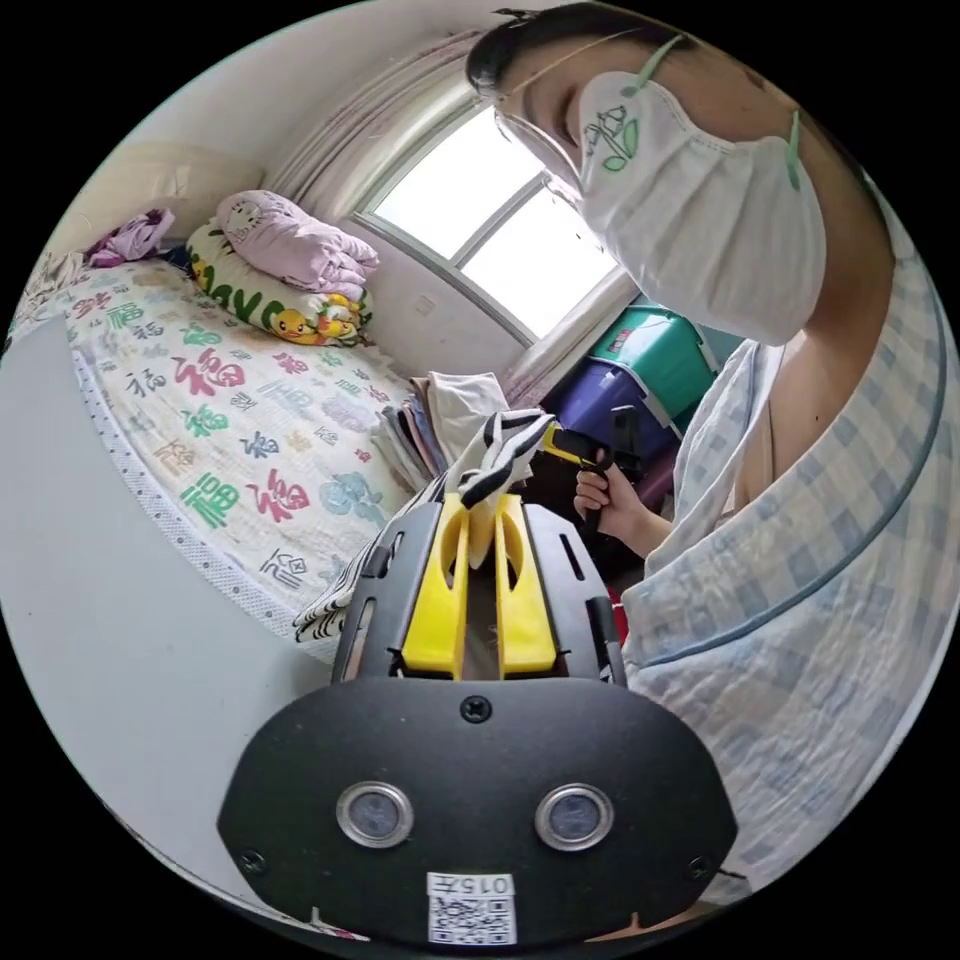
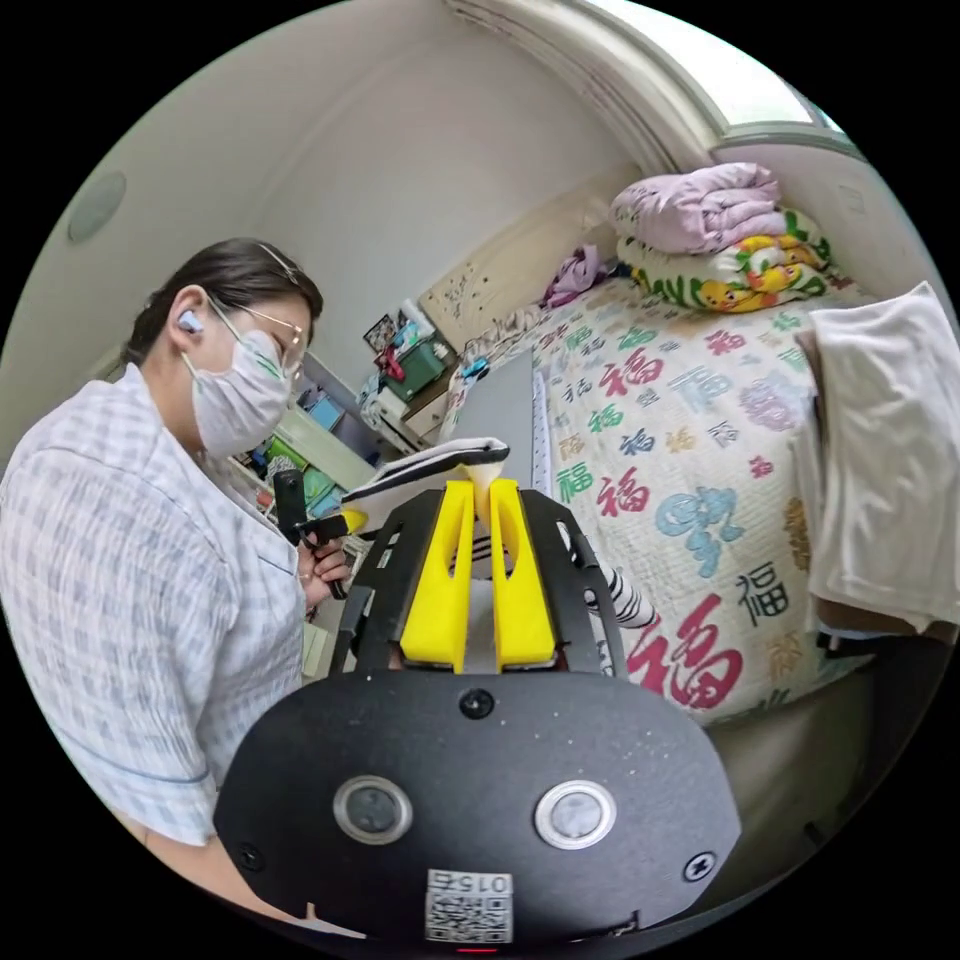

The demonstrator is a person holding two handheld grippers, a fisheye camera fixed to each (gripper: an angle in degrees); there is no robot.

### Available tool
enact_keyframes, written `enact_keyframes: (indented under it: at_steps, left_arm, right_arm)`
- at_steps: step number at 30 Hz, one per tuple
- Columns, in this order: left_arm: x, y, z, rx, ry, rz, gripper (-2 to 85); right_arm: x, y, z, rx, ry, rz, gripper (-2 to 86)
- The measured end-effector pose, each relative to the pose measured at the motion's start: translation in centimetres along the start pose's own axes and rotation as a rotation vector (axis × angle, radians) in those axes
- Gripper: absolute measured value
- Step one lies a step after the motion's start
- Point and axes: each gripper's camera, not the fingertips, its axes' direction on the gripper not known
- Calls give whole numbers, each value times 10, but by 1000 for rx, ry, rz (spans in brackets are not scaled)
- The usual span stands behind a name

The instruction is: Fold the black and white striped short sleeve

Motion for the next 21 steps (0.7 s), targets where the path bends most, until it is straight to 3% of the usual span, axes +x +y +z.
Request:
enact_keyframes:
  at_steps: [5, 8, 15, 17, 21]
  left_arm:
    - [-1, -11, 74, 31, 160, -41, 39]
    - [-22, -14, 118, 57, 157, -103, 38]
    - [-175, 8, 237, -32, -22, -470, 41]
    - [-203, 9, 265, -104, -165, -464, 42]
    - [-256, 10, 308, -125, -216, -527, 45]
  right_arm:
    - [-55, -3, -37, 14, 138, -48, 20]
    - [-52, -12, -16, -40, 159, -42, 17]
    - [55, -23, 218, -391, 189, 77, 15]
    - [72, -20, 284, -465, 227, 77, 16]
    - [61, -16, 398, -593, 399, -8, 24]
